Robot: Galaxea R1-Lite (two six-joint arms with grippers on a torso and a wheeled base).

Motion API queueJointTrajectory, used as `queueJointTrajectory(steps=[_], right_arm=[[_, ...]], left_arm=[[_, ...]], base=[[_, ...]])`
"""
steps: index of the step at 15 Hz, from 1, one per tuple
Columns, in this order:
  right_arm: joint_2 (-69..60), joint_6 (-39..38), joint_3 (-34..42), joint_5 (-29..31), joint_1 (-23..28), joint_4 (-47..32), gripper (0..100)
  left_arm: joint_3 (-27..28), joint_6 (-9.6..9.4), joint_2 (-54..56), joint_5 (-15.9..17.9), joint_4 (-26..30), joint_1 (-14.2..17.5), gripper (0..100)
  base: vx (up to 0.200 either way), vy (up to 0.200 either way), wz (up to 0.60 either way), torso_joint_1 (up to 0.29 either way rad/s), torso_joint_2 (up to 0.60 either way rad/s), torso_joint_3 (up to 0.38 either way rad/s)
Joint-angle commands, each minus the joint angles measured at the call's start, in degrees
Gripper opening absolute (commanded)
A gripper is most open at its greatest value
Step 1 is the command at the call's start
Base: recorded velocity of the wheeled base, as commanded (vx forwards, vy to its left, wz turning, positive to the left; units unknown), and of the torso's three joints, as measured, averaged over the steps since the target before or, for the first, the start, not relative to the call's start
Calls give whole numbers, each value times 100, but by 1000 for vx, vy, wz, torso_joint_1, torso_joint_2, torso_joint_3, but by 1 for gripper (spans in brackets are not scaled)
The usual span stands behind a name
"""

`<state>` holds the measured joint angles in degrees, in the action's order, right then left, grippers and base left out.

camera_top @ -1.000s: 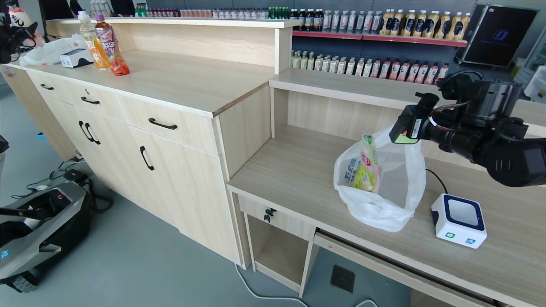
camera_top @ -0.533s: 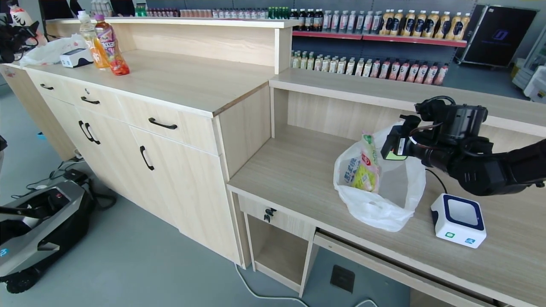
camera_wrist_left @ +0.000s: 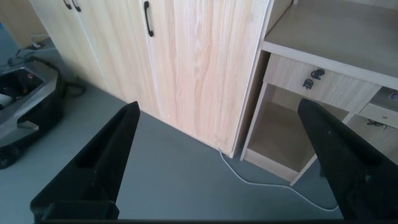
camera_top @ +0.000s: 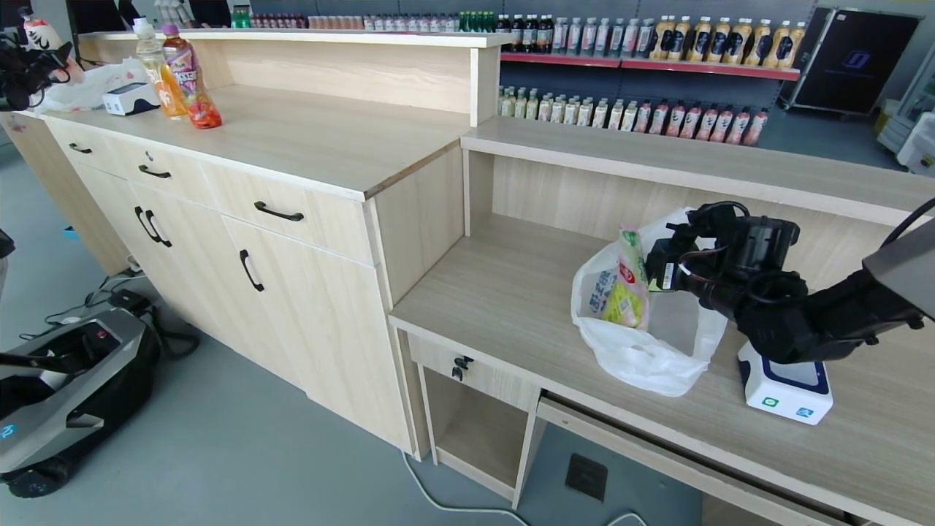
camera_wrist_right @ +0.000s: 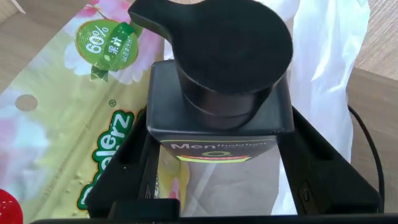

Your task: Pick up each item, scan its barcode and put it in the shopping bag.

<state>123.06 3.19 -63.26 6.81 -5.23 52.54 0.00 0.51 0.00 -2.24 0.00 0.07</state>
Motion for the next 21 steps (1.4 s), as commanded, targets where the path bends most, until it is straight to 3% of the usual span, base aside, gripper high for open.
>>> queueJointTrajectory(steps=[1,21], right_arm=[[271,6,-20,-119,-40,72,0],[789,357,217,-216,294,432,0]], left_arm=[[0,2,0,-4,0,1,100],[0,2,0,-4,0,1,100]], base=[[0,0,0,0,0,0],[0,0,0,0,0,0]])
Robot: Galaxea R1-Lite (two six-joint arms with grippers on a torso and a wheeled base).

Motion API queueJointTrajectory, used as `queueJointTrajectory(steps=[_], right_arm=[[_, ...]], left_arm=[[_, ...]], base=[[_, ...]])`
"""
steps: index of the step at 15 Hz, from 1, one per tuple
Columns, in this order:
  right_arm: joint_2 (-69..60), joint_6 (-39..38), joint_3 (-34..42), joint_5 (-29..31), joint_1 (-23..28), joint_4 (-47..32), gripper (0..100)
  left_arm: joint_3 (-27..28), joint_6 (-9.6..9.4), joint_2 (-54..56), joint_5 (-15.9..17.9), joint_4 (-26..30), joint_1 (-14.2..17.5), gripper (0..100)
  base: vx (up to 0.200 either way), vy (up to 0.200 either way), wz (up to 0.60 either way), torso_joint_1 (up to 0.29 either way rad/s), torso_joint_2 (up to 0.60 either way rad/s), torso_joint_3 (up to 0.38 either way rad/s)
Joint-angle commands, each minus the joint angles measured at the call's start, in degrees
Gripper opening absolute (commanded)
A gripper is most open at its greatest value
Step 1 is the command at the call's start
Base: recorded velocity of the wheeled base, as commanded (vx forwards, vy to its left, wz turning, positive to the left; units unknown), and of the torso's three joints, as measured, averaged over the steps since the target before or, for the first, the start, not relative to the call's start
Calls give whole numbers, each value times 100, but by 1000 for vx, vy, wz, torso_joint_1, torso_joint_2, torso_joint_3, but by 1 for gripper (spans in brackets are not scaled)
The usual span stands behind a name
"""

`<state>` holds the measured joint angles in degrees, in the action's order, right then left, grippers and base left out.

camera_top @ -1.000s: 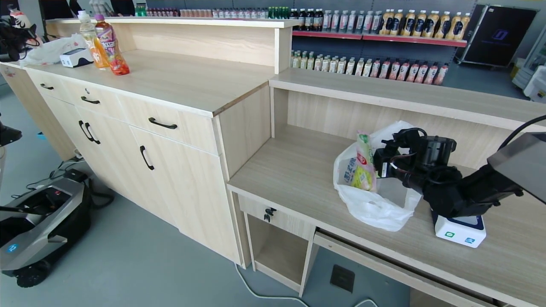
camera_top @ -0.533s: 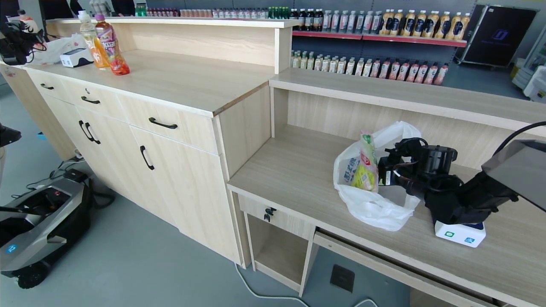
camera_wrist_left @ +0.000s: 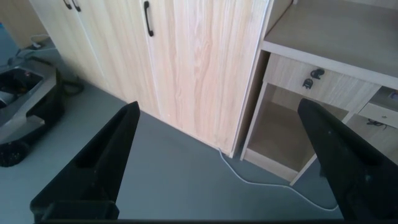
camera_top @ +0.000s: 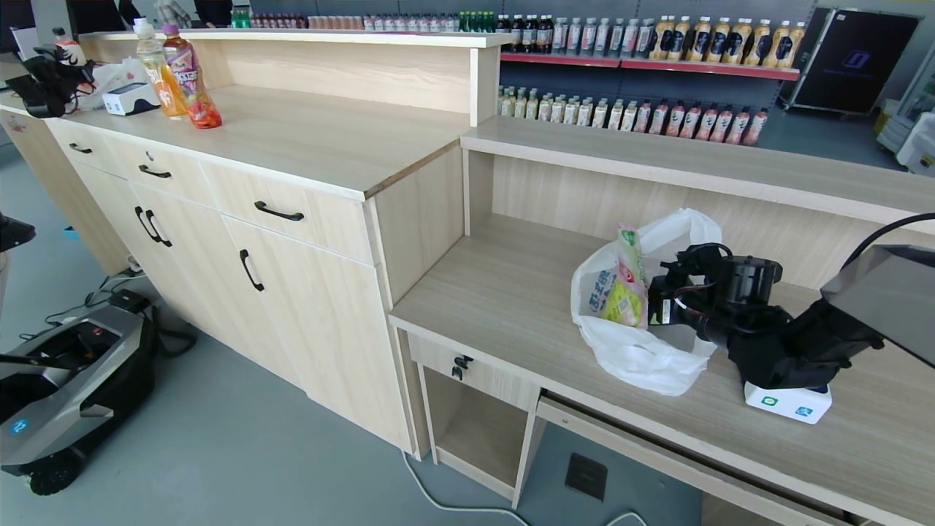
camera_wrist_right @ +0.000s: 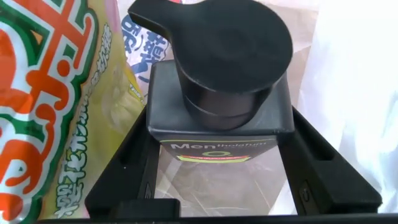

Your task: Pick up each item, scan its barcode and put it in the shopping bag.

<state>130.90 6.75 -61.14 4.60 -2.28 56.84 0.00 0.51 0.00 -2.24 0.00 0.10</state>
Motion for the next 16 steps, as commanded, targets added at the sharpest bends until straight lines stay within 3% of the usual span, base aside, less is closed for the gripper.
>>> queueJointTrajectory(steps=[1,8,9,14,16], right_arm=[[-3,1,-4,-3,-9,2,0],[-3,1,111,6,-9,2,0],[-3,-7,102,-3,-9,11,100],[-285,-16,93,-82,-44,-7,100],[-777,1,119,-504,-80,-51,100]], left_arm=[[0,2,0,5,0,-1,100],[0,2,0,-4,0,-1,100],[0,2,0,-4,0,-1,100],[0,2,0,-4,0,-1,100],[0,2,0,5,0,-1,100]], base=[[0,0,0,0,0,0],[0,0,0,0,0,0],[0,0,0,0,0,0],[0,0,0,0,0,0],[0,0,0,0,0,0]])
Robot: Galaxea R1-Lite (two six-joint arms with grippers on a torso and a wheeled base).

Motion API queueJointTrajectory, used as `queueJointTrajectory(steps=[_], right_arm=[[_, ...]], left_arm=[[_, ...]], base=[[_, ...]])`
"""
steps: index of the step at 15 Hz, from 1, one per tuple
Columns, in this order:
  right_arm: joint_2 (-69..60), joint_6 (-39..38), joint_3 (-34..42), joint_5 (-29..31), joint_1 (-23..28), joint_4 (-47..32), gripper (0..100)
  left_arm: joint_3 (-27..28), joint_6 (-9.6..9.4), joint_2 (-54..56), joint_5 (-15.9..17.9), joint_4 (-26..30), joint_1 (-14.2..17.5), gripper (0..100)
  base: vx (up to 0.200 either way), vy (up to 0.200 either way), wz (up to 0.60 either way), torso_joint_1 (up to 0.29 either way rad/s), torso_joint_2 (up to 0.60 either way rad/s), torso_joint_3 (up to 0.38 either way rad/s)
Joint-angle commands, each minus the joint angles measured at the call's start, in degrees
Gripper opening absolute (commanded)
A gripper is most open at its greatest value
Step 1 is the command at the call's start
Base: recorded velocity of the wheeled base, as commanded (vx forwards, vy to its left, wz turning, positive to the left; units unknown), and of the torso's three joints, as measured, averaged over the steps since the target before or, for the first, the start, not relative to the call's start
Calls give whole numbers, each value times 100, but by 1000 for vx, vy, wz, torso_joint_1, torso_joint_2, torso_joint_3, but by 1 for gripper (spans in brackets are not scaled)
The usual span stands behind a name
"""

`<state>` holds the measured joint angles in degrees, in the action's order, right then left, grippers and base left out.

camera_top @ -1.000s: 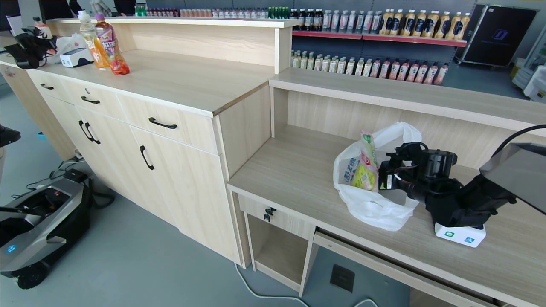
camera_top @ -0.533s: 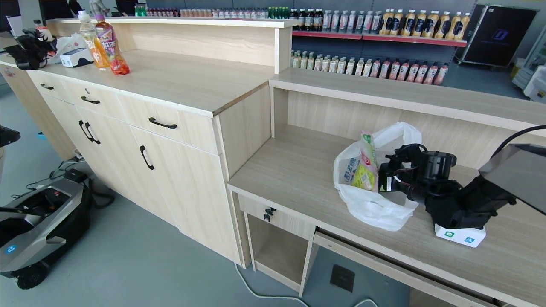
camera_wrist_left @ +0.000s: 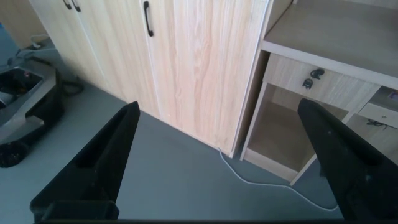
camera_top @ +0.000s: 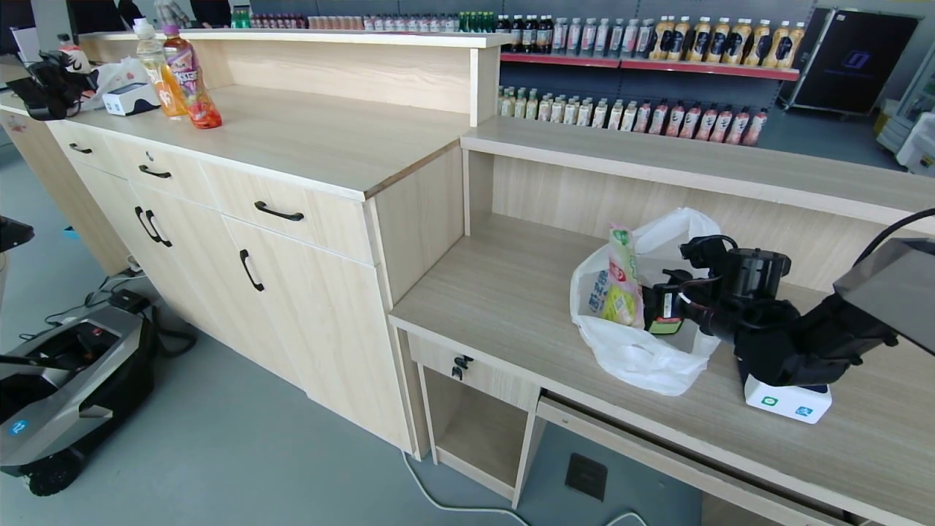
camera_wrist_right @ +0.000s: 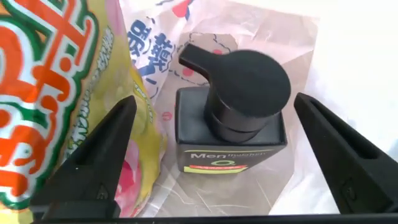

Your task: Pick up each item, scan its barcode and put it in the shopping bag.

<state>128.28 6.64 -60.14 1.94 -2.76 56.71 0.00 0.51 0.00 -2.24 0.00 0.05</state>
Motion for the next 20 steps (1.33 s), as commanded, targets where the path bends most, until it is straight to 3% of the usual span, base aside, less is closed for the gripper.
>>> queueJointTrajectory(steps=[1,4,5,7,8,11,13,16,18,20], right_arm=[[-805,56,19,-414,-41,-37,100],[-1719,557,99,-1064,-15,-55,100],[-2193,803,151,-1539,3,-64,100],[-2650,1348,151,-1837,126,-222,100],[-3072,1630,-24,-2110,214,-529,100],[-3538,1550,-1000,-2083,302,-1637,100],[-3942,1383,-1378,-1407,460,-2788,100],[-4584,970,-1009,-53,495,-3861,100],[-5349,461,-402,922,486,-4678,100],[-6122,74,556,1063,469,-4678,100]], left_arm=[[0,2,0,-4,0,4,100],[0,2,0,-4,0,4,100],[0,2,0,-4,0,4,100],[0,2,0,-4,0,4,100],[0,2,0,-4,0,4,100],[0,2,0,-4,0,4,100],[0,2,0,-4,0,4,100],[0,2,0,-4,0,4,100],[0,2,0,-4,0,4,100],[0,2,0,-4,0,4,100]], base=[[0,0,0,0,0,0],[0,0,0,0,0,0],[0,0,0,0,0,0],[0,0,-600,2,0,5],[0,0,-600,-2,2,-2],[0,0,-600,6,-1,2],[0,0,-600,2,2,5],[0,0,-600,4,2,2],[0,0,-600,5,2,5],[0,0,-600,-2,2,0]])
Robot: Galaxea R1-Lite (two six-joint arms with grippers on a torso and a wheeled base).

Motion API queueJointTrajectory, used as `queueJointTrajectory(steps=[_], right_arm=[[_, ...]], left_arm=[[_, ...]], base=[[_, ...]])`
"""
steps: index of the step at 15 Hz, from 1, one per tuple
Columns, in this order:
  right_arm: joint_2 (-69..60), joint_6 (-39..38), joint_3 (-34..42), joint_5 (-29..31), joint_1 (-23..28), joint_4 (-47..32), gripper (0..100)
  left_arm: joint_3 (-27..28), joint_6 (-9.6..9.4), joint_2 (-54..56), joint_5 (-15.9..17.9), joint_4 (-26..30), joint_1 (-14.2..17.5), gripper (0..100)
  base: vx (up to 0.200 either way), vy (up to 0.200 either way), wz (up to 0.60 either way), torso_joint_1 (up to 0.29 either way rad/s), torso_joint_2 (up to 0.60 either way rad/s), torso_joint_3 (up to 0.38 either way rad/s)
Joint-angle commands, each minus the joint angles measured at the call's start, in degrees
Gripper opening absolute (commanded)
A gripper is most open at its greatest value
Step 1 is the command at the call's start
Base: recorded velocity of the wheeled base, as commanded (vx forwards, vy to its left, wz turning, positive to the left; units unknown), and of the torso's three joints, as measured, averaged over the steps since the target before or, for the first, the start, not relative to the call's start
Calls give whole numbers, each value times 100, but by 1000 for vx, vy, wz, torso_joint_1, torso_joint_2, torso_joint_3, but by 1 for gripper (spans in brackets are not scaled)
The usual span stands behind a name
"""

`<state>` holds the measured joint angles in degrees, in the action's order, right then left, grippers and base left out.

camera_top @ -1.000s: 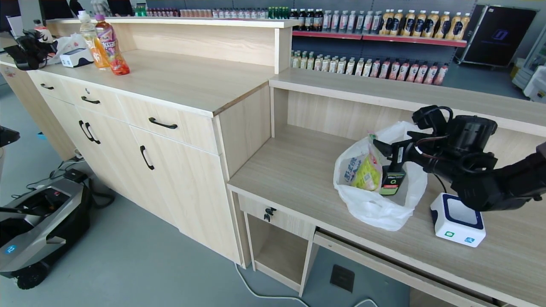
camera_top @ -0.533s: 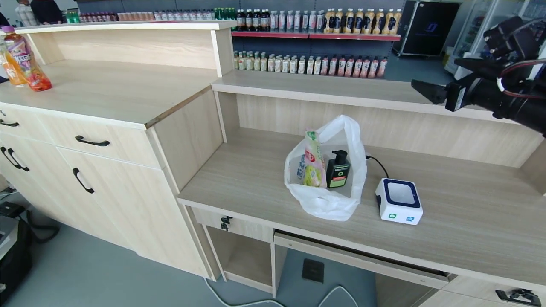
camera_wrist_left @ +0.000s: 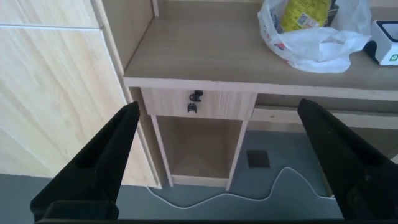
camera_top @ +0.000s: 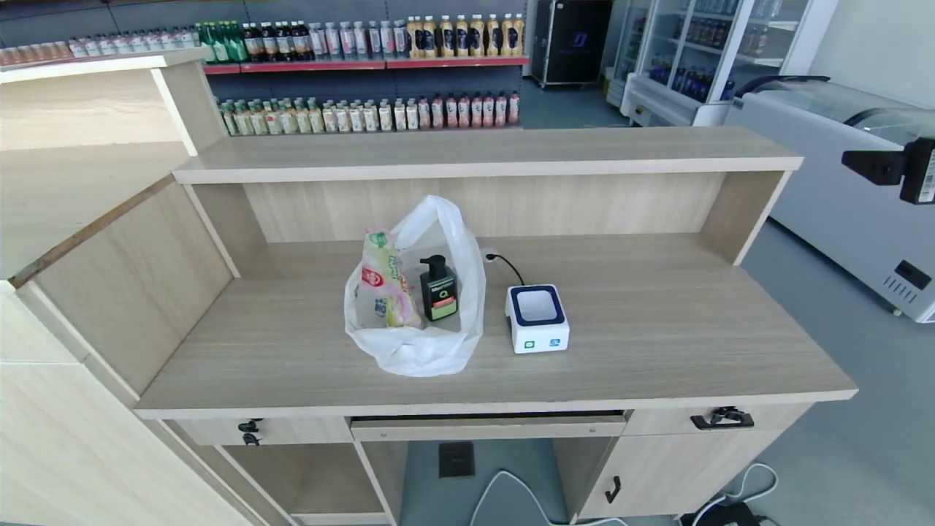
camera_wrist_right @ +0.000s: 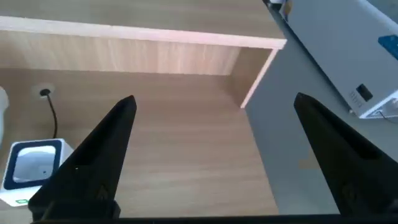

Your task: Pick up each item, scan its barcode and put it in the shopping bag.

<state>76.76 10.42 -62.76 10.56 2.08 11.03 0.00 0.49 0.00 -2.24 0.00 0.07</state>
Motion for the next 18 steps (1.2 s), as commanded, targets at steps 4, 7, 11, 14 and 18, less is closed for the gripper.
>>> queueJointTrajectory(steps=[4,7,11,14,18], right_arm=[[-2922,-330,4325,-80,-165,1076,100],[-5057,-480,6276,-326,-200,857,100],[-7676,-823,6276,-1064,-208,-857,100],[-7676,-831,6276,-1100,-217,-971,100],[-7676,-796,6276,-1073,-208,-980,100]], left_arm=[[0,4,0,-4,0,1,100],[0,4,0,-4,0,1,100],[0,4,0,5,0,1,100],[0,4,0,5,0,1,100],[0,4,0,-4,0,1,100]], base=[[0,0,0,0,0,0],[0,0,0,0,0,0],[0,0,0,0,0,0],[0,0,0,0,0,0],[0,0,0,0,0,0]])
